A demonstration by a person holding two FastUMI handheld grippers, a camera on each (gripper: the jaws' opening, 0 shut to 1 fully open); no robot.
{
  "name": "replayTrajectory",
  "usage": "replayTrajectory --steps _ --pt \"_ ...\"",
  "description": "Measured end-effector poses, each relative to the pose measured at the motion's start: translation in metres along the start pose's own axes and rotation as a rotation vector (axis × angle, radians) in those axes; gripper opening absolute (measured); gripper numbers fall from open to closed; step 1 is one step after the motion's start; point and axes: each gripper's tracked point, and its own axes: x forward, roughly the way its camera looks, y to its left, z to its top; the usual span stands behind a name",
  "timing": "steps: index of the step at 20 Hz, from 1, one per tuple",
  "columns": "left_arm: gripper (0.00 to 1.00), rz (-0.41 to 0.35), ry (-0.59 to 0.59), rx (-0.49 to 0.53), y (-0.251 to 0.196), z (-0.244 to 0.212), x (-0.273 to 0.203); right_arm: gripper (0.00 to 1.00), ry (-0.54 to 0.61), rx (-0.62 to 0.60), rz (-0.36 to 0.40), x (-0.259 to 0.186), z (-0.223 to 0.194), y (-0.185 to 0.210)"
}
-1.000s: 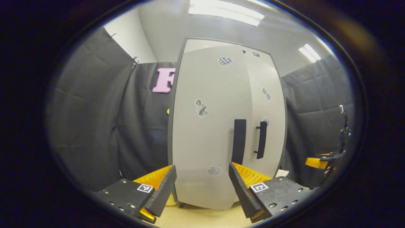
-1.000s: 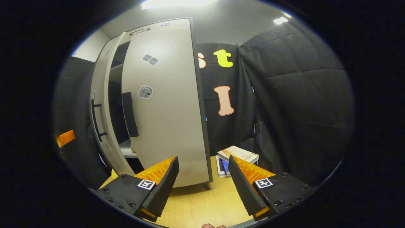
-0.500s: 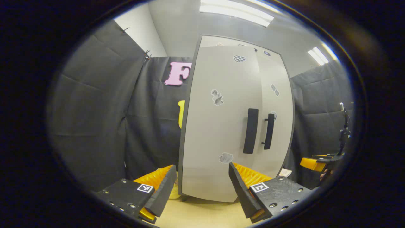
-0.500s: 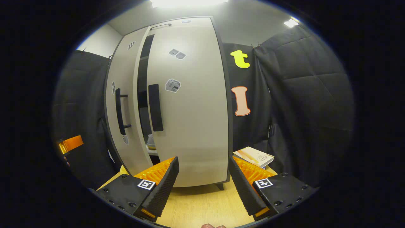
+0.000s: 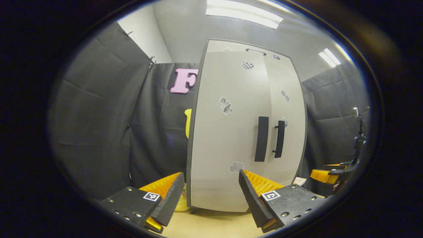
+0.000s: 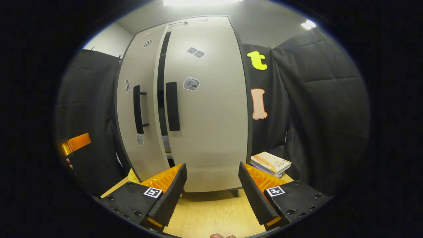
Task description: Grab one shoe with the right hand and put it into the shoe cabinet, grab the other shoe with the left hand and put it into the shoe cabinet; then close the right door with the right hand and the left door with the left hand.
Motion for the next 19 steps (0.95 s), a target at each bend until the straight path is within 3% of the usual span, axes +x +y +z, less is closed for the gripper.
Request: replayTrajectory --steps 10,19 --pt "0.94 -0.033 -0.006 -0.052 -0.021 -0.007 0.03 0.98 -0.001 -0.003 -0.046 -0.005 0.005 -0.019" --pt "0.94 -0.073 0.05 -0.033 -0.032 -0.027 0.029 0.98 0.004 -0.002 -0.076 -0.003 0.012 -0.038"
